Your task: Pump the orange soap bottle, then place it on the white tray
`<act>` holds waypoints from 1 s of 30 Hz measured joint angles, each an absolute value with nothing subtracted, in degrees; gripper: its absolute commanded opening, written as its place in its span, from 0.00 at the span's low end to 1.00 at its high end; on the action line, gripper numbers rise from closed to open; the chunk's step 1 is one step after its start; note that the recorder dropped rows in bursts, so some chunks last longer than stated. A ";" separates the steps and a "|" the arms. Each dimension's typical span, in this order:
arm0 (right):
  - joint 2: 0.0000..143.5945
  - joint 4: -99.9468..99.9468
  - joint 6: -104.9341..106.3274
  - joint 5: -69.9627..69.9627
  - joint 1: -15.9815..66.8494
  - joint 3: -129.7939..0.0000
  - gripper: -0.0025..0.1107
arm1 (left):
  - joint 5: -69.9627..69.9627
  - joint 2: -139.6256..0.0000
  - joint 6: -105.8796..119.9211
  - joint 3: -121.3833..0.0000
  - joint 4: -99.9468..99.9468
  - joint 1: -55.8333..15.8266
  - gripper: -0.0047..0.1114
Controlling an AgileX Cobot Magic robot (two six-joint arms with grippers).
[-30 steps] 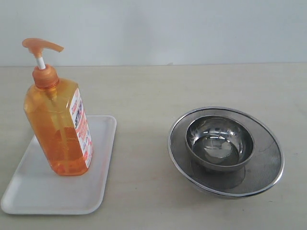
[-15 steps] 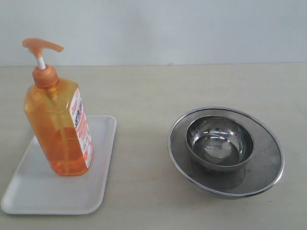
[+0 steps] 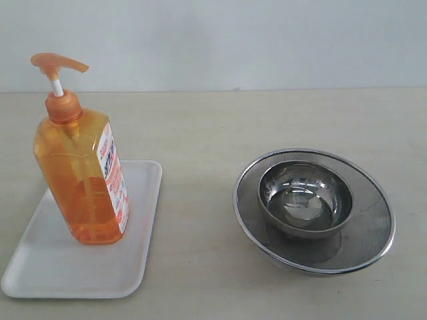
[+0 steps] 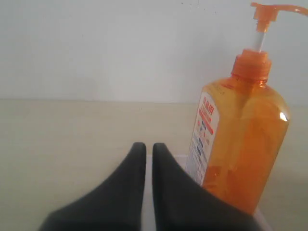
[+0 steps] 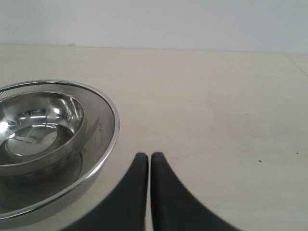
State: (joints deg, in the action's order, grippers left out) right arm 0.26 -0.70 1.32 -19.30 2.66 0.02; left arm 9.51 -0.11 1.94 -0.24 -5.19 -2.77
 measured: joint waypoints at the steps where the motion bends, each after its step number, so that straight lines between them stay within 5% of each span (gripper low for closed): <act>1: 0.26 -0.70 1.32 -19.30 2.66 0.02 0.02 | 10.63 -0.11 1.56 -0.24 -5.19 -2.77 0.08; 30: 0.26 -0.81 1.32 -19.30 2.66 0.02 0.02 | 16.75 -0.11 3.53 -0.21 -4.95 -2.77 0.08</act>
State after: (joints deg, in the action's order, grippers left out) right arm 0.26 -0.81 1.32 -19.30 2.66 0.02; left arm 16.75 -0.11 3.53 -0.21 -4.95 -2.77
